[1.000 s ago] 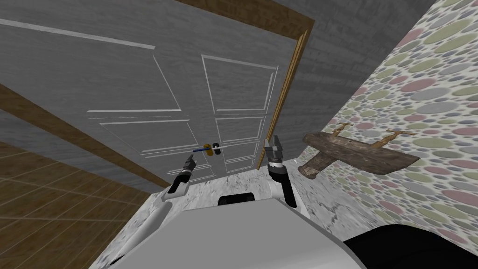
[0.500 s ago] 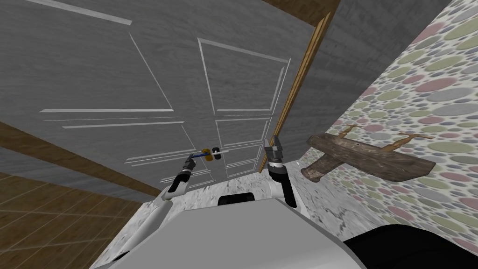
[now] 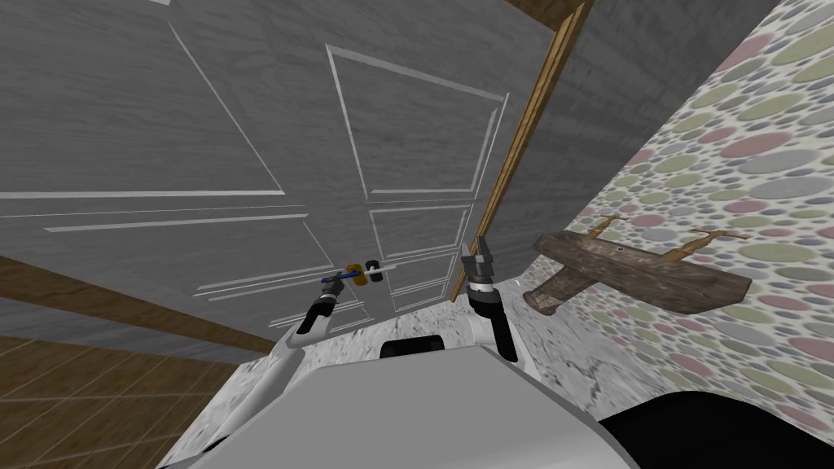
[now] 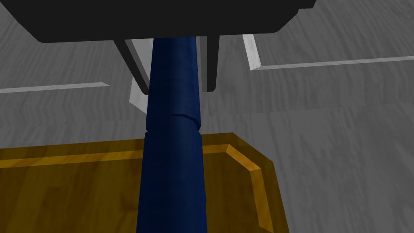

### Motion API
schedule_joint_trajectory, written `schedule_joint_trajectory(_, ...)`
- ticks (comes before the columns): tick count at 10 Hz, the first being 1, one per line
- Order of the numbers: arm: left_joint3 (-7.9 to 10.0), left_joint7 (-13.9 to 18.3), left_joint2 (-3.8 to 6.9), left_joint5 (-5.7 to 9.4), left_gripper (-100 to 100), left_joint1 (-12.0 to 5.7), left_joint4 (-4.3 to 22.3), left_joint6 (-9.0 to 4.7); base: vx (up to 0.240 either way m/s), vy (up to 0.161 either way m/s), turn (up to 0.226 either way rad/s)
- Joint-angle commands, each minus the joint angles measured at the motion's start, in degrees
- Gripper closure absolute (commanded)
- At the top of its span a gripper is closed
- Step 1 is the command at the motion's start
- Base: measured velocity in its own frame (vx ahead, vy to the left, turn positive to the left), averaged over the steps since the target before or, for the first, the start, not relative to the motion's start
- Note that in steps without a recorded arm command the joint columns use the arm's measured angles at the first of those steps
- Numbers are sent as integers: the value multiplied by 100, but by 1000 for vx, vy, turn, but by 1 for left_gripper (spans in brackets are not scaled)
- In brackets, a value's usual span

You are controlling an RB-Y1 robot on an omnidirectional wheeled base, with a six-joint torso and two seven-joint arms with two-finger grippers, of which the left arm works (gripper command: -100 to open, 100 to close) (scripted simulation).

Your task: Pull the door open

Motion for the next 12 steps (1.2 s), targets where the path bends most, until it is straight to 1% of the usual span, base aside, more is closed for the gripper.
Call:
schedule_joint_trajectory(1,4,-3,5,-1,100,4,0,-3,-10,5,-7)
schedule_joint_trajectory(3,4,-3,5,-1,100,4,0,-3,0,0,0)
schedule_joint_trajectory(4,36,61,127,26,100,112,17,-34,-90,29,-56)
schedule_joint_trajectory(5,33,86,164,34,100,143,13,-51,-155,37,-67)
schedule_joint_trajectory(6,10,143,238,47,100,205,-2,-92,-190,21,-101)
schedule_joint_trajectory(7,10,143,238,47,100,205,-2,-92,-141,-3,-30)
schedule_joint_trajectory(8,-65,245,344,63,100,295,-44,-170,-147,-25,-102)
schedule_joint_trajectory(9,-134,317,408,70,100,351,-80,-228,-208,12,-177)
schedule_joint_trajectory(12,-376,521,557,80,100,484,-202,-397,-219,66,-187)
